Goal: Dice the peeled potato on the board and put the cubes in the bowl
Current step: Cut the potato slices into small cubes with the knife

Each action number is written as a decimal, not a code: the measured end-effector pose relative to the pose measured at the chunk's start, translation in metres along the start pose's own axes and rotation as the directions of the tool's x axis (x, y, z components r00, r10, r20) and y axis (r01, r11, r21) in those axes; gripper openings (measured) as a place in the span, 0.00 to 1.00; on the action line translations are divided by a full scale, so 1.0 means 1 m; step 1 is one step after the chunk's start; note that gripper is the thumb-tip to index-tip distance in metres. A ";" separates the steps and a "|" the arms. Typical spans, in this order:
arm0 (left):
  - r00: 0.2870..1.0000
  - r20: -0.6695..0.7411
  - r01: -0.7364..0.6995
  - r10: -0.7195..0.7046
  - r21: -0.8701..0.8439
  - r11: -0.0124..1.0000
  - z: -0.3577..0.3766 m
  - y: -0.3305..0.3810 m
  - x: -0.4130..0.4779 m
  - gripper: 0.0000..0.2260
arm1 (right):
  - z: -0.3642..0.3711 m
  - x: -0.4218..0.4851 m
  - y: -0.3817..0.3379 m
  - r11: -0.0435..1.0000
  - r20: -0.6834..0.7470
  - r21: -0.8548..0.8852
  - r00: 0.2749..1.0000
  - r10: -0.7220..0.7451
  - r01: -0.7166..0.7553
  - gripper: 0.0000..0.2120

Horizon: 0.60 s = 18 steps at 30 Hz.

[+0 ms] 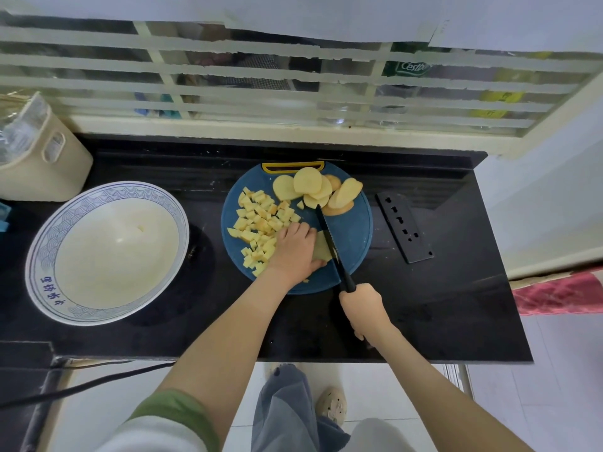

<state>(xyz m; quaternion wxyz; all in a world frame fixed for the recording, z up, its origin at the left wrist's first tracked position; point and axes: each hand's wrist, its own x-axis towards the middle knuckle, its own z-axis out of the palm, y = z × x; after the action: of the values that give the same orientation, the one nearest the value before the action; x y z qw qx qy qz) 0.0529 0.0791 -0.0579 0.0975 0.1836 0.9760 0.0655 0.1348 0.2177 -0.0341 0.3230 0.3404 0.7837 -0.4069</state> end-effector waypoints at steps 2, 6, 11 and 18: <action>1.000 0.000 0.007 -0.007 -0.005 1.000 0.000 0.001 0.000 0.31 | 0.000 0.001 -0.002 1.000 0.001 0.014 1.000 0.002 -0.002 0.05; 1.000 -0.004 0.031 -0.031 -0.031 0.999 0.000 0.002 -0.002 0.32 | 0.003 -0.004 0.002 0.994 -0.021 0.101 0.999 -0.030 0.032 0.07; 0.998 -0.015 0.057 -0.058 -0.048 0.997 0.001 0.002 -0.004 0.32 | 0.009 -0.013 0.003 0.984 -0.053 0.159 0.996 -0.078 0.085 0.10; 0.986 -0.044 0.156 -0.163 -0.123 0.980 0.007 -0.006 -0.015 0.33 | 0.013 -0.016 0.011 0.992 -0.006 0.120 0.999 -0.050 0.050 0.07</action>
<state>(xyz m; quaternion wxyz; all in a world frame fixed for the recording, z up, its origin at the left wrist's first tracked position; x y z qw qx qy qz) 0.0665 0.0688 -0.0626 0.0869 0.0969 0.9842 0.1205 0.1553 0.2073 -0.0321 0.2905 0.3399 0.7668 -0.4606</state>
